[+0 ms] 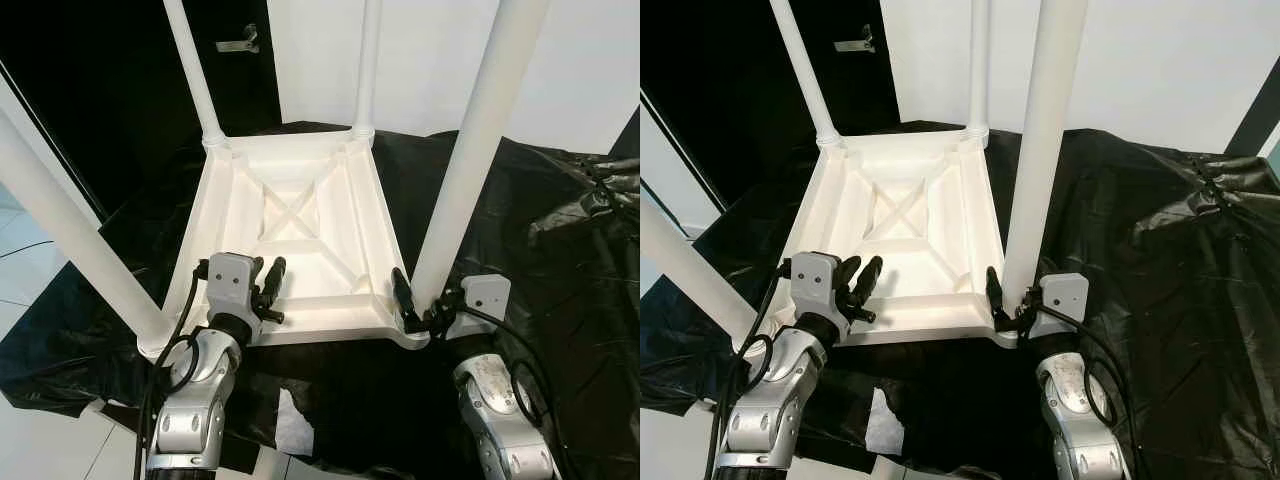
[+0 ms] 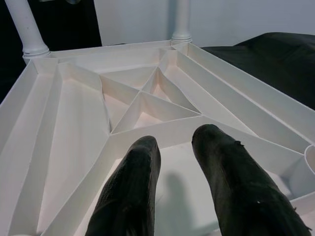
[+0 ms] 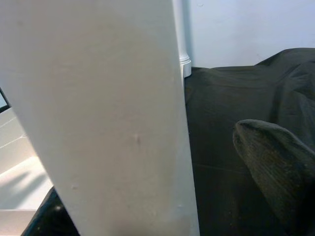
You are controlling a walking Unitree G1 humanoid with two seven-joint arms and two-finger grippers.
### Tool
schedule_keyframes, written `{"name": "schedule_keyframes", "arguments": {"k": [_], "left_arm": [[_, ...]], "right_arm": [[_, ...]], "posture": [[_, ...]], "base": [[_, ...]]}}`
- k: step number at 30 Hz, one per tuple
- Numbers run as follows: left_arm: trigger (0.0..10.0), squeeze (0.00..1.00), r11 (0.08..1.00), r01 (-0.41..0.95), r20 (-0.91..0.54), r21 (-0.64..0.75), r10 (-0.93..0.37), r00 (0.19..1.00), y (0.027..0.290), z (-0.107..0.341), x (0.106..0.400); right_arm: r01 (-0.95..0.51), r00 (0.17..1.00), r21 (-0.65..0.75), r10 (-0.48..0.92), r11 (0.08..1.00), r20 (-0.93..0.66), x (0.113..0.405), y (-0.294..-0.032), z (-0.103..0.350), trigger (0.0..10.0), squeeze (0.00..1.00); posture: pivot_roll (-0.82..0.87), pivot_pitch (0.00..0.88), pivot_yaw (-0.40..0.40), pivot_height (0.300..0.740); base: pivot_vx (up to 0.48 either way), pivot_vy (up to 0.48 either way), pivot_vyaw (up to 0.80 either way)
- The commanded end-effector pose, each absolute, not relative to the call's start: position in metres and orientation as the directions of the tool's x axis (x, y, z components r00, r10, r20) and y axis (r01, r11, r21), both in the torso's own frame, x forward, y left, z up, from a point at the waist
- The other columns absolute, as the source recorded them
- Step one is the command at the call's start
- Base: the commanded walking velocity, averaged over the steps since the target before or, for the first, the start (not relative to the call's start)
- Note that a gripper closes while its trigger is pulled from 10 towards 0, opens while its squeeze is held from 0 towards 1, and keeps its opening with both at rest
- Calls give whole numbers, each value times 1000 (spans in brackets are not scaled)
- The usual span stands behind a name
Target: Building children table
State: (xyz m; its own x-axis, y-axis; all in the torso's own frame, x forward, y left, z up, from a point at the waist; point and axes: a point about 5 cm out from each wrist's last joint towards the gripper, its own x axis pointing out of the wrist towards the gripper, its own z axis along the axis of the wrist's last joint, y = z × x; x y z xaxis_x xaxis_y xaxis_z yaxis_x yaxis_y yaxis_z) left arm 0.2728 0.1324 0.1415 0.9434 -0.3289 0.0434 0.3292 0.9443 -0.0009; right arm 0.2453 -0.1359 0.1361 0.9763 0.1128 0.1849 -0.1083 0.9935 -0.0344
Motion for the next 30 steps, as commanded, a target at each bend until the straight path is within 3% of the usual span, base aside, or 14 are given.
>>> {"name": "schedule_keyframes", "arguments": {"k": [1, 7, 30], "left_arm": [[10000, 0, 959, 284, 32, -6, -284, 958, 136, 141, 274], [10000, 0, 958, 287, 25, -7, -286, 958, 136, 141, 274], [10000, 0, 958, 286, 12, -17, -286, 958, 138, 141, 274]], "right_arm": [[-93, 979, -30, 97, 995, 180, 246, -137, 133, 10000, 0], [-88, 980, -31, 92, 996, 178, 246, -138, 133, 10000, 0], [-76, 981, -30, 80, 997, 176, 245, -139, 132, 10000, 0]], "posture": [[-1, 0, 22, 740], [-1, 0, 23, 740], [2, 0, 27, 740]], "base": [[0, 0, 0], [0, 0, 0], [-274, 0, 0]]}}
